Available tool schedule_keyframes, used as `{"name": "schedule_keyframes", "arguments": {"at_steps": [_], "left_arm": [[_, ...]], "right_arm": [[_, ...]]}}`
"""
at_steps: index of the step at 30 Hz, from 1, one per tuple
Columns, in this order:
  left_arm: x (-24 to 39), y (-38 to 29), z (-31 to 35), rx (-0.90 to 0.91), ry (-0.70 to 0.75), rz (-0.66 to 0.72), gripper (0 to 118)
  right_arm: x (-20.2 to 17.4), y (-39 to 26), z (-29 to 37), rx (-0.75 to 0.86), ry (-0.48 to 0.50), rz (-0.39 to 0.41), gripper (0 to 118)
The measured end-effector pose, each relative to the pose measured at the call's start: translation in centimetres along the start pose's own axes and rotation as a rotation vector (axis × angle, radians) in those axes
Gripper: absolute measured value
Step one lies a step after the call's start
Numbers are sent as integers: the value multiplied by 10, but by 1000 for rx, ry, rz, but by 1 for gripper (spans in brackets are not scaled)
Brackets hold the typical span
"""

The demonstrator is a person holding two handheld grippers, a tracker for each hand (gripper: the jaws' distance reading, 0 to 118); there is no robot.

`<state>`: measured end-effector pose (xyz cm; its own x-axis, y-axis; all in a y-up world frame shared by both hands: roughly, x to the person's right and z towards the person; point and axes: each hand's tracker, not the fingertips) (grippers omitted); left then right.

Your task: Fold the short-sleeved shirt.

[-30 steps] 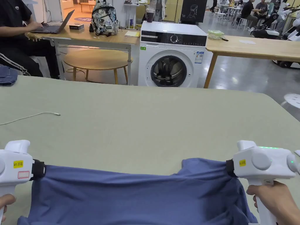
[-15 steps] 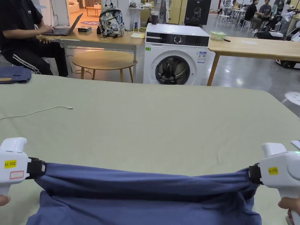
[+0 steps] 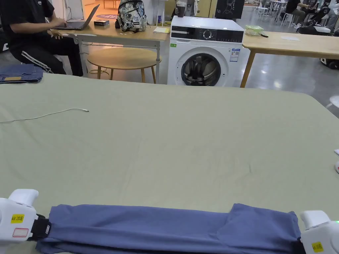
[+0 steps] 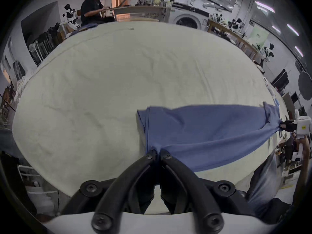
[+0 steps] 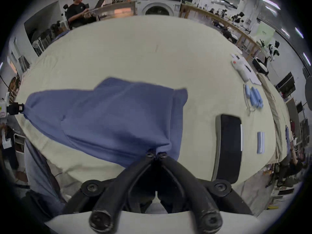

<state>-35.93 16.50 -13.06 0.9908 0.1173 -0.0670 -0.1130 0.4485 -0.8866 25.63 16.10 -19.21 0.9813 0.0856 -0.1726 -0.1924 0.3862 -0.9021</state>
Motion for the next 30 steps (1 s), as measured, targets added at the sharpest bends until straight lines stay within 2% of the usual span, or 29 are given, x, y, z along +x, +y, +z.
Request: {"name": "schedule_keyframes", "arguments": {"at_steps": [7, 13, 14, 15, 17, 18, 20, 22, 28, 30], "left_arm": [[1, -15, -24, -41, 27, 14, 0], [5, -13, -24, -33, 47, 17, 0], [6, -11, -20, -27, 49, 17, 0], [8, -9, -16, -18, 51, 17, 5], [11, -3, -5, 28, 58, 28, 23], [13, 2, 1, 68, 52, 40, 30], [17, 12, 13, 142, 12, 64, 41], [24, 21, 23, 228, -12, 59, 41], [57, 43, 37, 491, 46, -9, 41], [69, 47, 40, 565, 75, -30, 41]], "right_arm": [[-8, -6, -26, -31, -43, 2, 0], [-18, -7, -20, -21, -71, 11, 0], [-18, -5, -15, -21, -72, 10, 3], [-17, -2, -9, -21, -77, 5, 14], [-13, 5, 7, 8, -110, -16, 56], [-12, 9, 14, 42, -110, -25, 73], [-11, 18, 29, 113, -114, -38, 73], [-16, 27, 38, 171, -123, -52, 73], [-43, 50, 44, 483, -104, -121, 73], [-55, 54, 46, 592, -101, -139, 69]]}}
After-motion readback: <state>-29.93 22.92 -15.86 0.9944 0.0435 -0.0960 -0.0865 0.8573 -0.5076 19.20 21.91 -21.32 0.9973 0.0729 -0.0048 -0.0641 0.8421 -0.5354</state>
